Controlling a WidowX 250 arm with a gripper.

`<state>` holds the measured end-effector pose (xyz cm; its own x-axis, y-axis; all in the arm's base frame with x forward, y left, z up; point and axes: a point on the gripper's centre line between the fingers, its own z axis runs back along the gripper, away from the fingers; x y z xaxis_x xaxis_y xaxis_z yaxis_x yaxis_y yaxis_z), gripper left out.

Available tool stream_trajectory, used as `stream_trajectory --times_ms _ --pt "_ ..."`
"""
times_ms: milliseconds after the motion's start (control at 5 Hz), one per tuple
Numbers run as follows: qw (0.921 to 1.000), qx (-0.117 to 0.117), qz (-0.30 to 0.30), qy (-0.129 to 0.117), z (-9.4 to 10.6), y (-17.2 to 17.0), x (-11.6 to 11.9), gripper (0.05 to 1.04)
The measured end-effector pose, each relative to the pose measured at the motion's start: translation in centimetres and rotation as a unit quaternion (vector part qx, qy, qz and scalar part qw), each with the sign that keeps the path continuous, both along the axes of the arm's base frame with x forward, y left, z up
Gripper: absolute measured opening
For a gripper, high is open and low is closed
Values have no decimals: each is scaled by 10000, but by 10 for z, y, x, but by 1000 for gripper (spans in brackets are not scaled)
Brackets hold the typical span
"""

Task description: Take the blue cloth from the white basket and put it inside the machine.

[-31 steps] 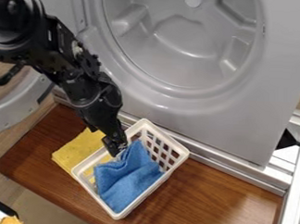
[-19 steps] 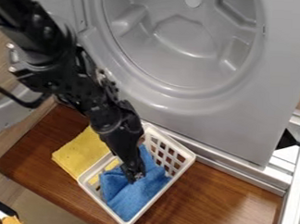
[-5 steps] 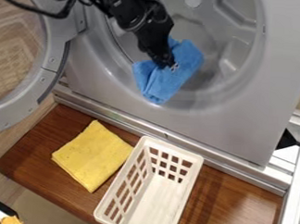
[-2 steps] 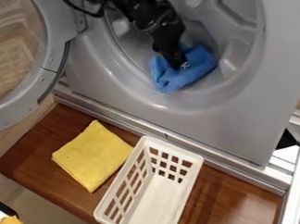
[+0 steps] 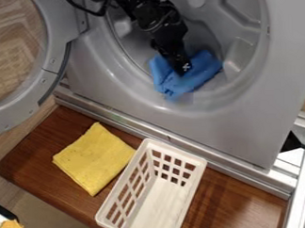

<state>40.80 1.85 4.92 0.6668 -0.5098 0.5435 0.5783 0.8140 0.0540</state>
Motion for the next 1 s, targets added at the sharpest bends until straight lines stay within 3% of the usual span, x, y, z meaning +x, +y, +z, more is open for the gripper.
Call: stream_trajectory --times_ms 200,400,600,1000 --pt "10000 -18 -8 -44 7 1 -3 997" --pt "9998 -194 0 -1 12 5 -8 1003" --pt "9995 -201 -38 -242 35 7 -13 999" --pt "9997 142 180 9 37 11 -51 999"
